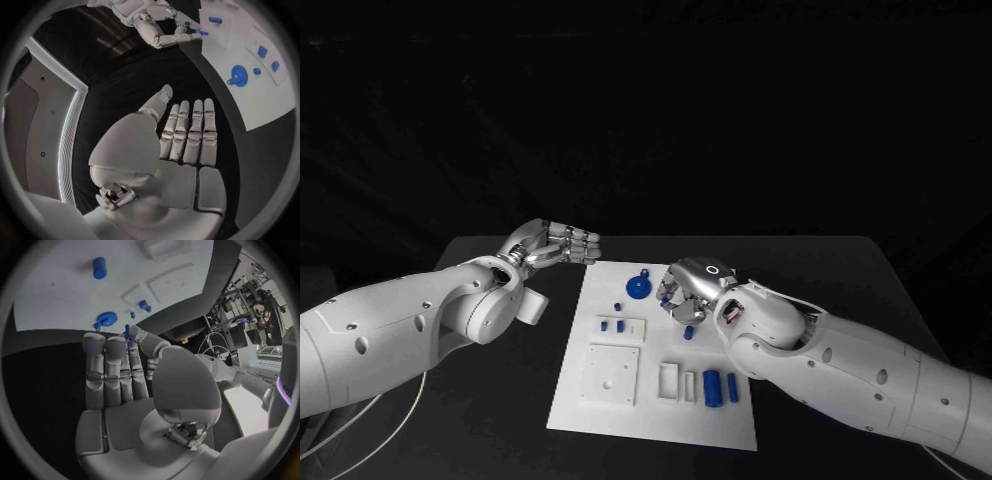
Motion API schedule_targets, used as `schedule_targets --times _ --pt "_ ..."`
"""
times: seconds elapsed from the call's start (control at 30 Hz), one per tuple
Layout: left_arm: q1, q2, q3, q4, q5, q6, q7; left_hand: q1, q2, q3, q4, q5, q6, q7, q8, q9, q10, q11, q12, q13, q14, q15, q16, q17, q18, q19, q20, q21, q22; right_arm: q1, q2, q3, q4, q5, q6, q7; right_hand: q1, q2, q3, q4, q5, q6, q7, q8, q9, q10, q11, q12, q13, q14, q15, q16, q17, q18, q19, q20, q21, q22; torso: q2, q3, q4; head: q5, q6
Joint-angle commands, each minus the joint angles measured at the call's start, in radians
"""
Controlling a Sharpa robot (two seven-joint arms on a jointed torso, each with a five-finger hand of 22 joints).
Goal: Assemble the parts on the task board
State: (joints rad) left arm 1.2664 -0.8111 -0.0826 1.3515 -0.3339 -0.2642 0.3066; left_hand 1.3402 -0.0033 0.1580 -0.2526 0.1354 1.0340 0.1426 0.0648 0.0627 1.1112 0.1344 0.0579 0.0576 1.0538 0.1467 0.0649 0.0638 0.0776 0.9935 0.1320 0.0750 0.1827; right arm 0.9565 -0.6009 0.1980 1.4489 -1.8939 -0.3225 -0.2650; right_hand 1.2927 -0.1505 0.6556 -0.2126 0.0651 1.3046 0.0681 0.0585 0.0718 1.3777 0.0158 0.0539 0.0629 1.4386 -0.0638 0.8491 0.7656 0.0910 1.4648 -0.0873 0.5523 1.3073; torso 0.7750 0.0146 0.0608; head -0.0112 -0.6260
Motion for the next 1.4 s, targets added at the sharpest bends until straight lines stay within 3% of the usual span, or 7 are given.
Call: schedule_targets --times 0.03,0.33,0.4,0.53,0.6,0.77,1.4 --pt "0.002 0.014 0.001 -0.013 0.025 -0.021 0.027 0.003 0.008 0.005 0.004 0.007 0.001 0.003 0.0 0.0 0.0 0.003 0.001 0.001 -0.001 0.003 -0.005 -0.001 0.008 0.008 0.001 0.004 -0.003 -0.008 0.026 -0.013 0.004 -0.012 -0.01 0.02 0.0 0.007 -0.001 0.001 0.004 0.003 0.002 0.005 0.001 0.006 0.0 0.007 0.002 0.002 -0.007 -0.003 0.002 0.006 0.031 -0.007 0.005 0.068 -0.006 -0.0045 -0.0006 0.031 -0.008" --pt "0.002 0.038 0.001 -0.047 0.034 -0.027 0.036 0.004 0.009 0.007 0.004 0.008 0.002 0.003 0.0 0.0 0.0 0.002 0.001 0.001 -0.001 0.003 -0.005 -0.001 0.008 0.008 0.001 0.004 -0.005 -0.018 0.101 -0.082 -0.027 -0.057 -0.004 0.022 0.0 0.008 -0.002 -0.002 0.007 0.002 0.002 0.005 0.001 0.006 0.0 0.007 0.002 0.002 -0.007 -0.004 0.002 0.008 0.03 -0.006 0.004 0.068 -0.01 -0.0103 0.003 0.064 -0.02" --pt "0.002 0.041 0.001 -0.05 0.036 -0.027 0.037 0.005 0.01 0.009 0.006 0.008 0.002 0.003 0.0 0.0 0.002 0.002 0.001 0.001 0.0 0.002 -0.005 -0.001 0.007 0.008 0.0 0.004 -0.007 -0.021 0.114 -0.094 -0.035 -0.064 -0.002 0.023 0.0 0.008 -0.002 -0.002 0.007 0.002 0.002 0.005 0.001 0.006 0.0 0.007 0.002 0.002 -0.007 -0.004 0.002 0.008 0.03 -0.006 0.004 0.068 -0.009 -0.0135 0.0079 0.065 -0.025" --pt "0.002 0.048 0.001 -0.055 0.038 -0.026 0.037 0.005 0.01 0.009 0.006 0.008 0.002 0.003 0.0 0.0 0.002 0.002 0.001 0.001 0.0 0.002 -0.005 -0.001 0.007 0.008 0.0 0.004 -0.007 -0.031 0.139 -0.113 -0.056 -0.077 0.0 0.023 -0.001 0.009 -0.002 -0.004 0.008 0.002 0.002 0.005 0.001 0.006 0.001 0.007 0.002 0.002 -0.007 -0.004 0.002 0.009 0.029 -0.005 0.002 0.067 -0.01 -0.0154 0.0077 0.081 -0.035" --pt "0.002 0.051 0.001 -0.056 0.038 -0.025 0.037 0.005 0.009 0.01 0.007 0.008 0.003 0.003 0.0 0.0 0.002 0.002 0.001 0.001 0.0 0.001 -0.005 -0.001 0.006 0.007 0.0 0.004 -0.008 -0.036 0.147 -0.118 -0.065 -0.081 0.0 0.022 -0.001 0.009 -0.002 -0.004 0.008 0.002 0.002 0.005 0.001 0.006 0.001 0.007 0.002 0.002 -0.007 -0.004 0.002 0.009 0.029 -0.005 0.002 0.067 -0.01 -0.0178 0.0092 0.087 -0.041" --pt "0.002 0.057 0.001 -0.056 0.04 -0.024 0.038 0.003 0.009 0.009 0.009 0.007 0.003 0.004 0.0 0.0 0.001 0.002 0.001 0.001 0.0 0.002 -0.005 -0.001 0.006 0.007 0.0 0.004 -0.009 -0.048 0.163 -0.126 -0.084 -0.086 0.0 0.014 -0.001 0.01 -0.001 -0.005 0.01 0.002 0.002 0.005 0.001 0.006 0.001 0.007 0.002 0.002 -0.007 -0.005 0.002 0.009 0.029 -0.005 0.001 0.067 -0.01 -0.0162 0.0086 0.107 -0.056" --pt "0.003 0.064 0.001 -0.051 0.042 -0.017 0.037 0.003 0.009 0.009 0.009 0.007 0.003 0.004 0.0 0.0 0.001 0.002 0.001 0.001 0.0 0.002 -0.005 -0.001 0.006 0.007 0.0 0.004 -0.009 -0.07 0.192 -0.147 -0.133 -0.103 0.009 0.001 -0.003 0.012 -0.002 -0.009 0.012 0.001 0.002 0.005 0.001 0.006 0.001 0.007 0.002 0.002 -0.007 -0.006 0.003 0.01 0.029 -0.005 0.001 0.066 -0.011 -0.0129 0.0075 0.121 -0.074"
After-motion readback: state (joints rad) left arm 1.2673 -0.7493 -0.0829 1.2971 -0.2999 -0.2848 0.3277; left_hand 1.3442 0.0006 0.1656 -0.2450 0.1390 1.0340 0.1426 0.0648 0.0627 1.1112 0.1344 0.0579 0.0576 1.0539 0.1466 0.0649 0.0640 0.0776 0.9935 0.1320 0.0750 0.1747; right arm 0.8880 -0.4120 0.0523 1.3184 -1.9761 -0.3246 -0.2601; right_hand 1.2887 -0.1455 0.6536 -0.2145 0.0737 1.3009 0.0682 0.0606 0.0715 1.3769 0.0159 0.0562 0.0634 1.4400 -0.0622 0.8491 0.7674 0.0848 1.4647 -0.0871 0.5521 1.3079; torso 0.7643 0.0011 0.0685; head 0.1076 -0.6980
